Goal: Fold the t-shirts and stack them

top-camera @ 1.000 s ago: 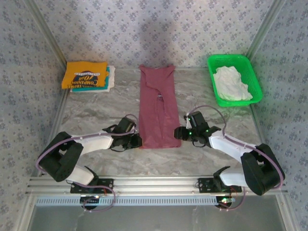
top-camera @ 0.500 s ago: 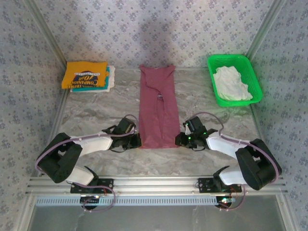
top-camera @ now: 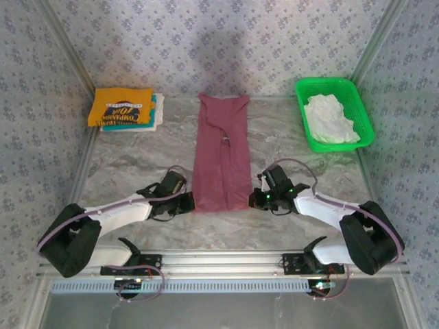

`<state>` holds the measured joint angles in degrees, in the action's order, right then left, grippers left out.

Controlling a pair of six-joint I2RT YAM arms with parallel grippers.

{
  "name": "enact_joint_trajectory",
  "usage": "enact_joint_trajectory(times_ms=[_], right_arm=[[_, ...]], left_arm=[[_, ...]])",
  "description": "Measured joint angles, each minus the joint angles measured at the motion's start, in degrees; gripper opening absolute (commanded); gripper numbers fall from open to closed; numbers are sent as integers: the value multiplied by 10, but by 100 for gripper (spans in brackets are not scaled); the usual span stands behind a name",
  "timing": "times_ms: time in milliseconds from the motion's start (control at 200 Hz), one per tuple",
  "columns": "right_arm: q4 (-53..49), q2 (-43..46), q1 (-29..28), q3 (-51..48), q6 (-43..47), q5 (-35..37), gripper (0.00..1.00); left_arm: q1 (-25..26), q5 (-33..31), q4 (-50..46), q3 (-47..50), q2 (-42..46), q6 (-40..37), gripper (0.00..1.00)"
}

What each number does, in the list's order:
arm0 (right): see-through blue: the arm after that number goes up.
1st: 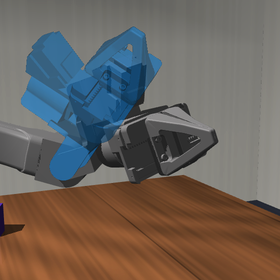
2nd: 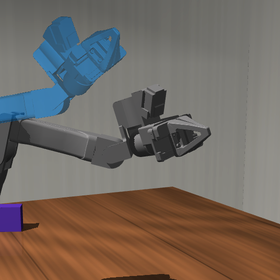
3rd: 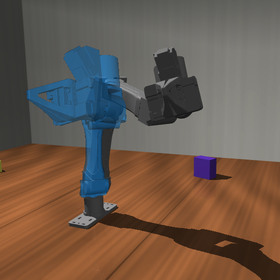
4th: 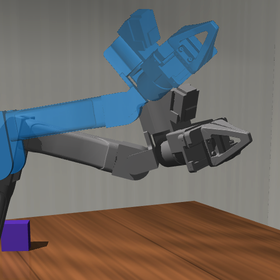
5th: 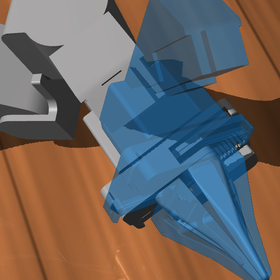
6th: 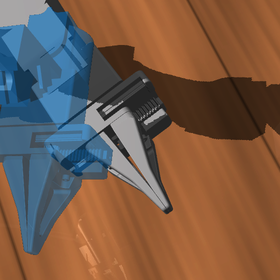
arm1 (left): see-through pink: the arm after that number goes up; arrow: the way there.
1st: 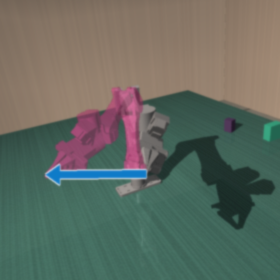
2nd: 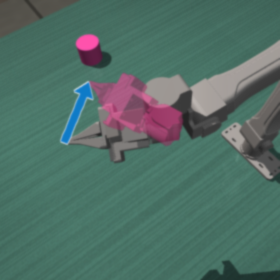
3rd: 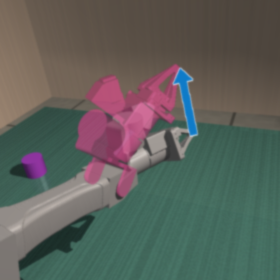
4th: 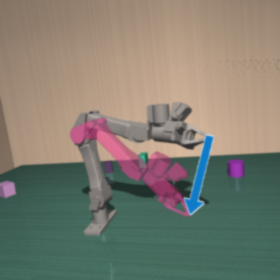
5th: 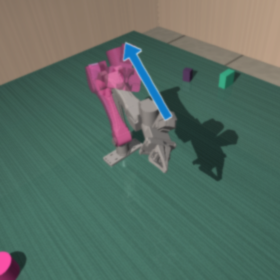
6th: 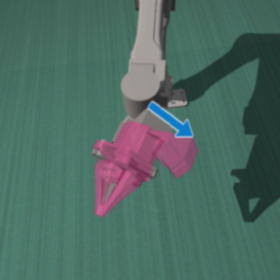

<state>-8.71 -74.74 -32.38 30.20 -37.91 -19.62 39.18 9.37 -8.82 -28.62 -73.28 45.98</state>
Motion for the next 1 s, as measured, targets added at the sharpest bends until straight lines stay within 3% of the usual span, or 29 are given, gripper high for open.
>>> enact_joint_trajectory(times_ms=[225, 340, 595, 730, 999], right_arm=[[-16, 23, -77, -8, -3, 5, 0], [-30, 98, -100, -51, -21, 8, 0], [-80, 231, -112, -92, -57, 26, 0], [-102, 203, -82, -56, -49, 27, 0], [-110, 68, -6, 78, 13, 23, 0]], left_arm=[[42, -17, -36, 21, 47, 19, 0], [73, -23, -60, 37, 110, 37, 0], [75, -28, -110, 41, 181, 40, 0], [62, -25, -130, 0, 137, 25, 0], [-43, 12, -135, -120, 45, -34, 0]])
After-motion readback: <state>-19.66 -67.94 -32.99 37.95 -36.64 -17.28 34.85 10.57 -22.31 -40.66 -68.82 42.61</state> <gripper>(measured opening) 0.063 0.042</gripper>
